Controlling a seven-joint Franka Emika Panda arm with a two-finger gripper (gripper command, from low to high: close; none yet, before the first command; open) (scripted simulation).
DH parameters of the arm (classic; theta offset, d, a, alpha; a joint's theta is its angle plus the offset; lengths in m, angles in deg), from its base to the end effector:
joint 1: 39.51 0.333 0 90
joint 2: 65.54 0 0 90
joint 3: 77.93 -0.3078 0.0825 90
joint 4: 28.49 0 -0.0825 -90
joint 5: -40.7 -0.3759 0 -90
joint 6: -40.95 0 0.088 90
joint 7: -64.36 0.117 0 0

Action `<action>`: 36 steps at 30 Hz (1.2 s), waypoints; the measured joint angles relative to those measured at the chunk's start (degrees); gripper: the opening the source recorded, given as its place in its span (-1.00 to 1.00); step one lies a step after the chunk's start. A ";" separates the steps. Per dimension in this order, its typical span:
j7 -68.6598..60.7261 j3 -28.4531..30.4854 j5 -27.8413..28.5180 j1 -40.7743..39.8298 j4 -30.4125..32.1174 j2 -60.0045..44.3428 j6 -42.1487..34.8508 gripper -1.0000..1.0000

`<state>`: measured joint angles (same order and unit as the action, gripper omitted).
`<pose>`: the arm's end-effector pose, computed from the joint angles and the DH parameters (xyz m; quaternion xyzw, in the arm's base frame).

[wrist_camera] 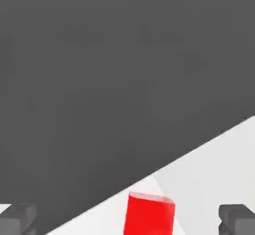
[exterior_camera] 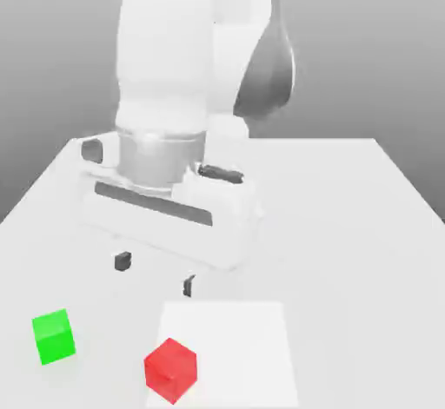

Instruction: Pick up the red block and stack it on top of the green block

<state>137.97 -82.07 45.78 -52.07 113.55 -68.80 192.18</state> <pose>0.4764 -0.0684 0.2663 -0.7774 0.6264 -0.0551 0.0100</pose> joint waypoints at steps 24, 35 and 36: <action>5.65 4.35 -4.50 -3.90 1.88 -5.74 1.67 -1.00; 12.18 11.21 -9.67 -12.93 1.88 -10.95 6.80 1.00; 12.18 11.21 -9.67 -12.93 1.88 -10.95 6.80 1.00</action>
<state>150.15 -70.86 36.11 -65.01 115.43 -79.75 198.98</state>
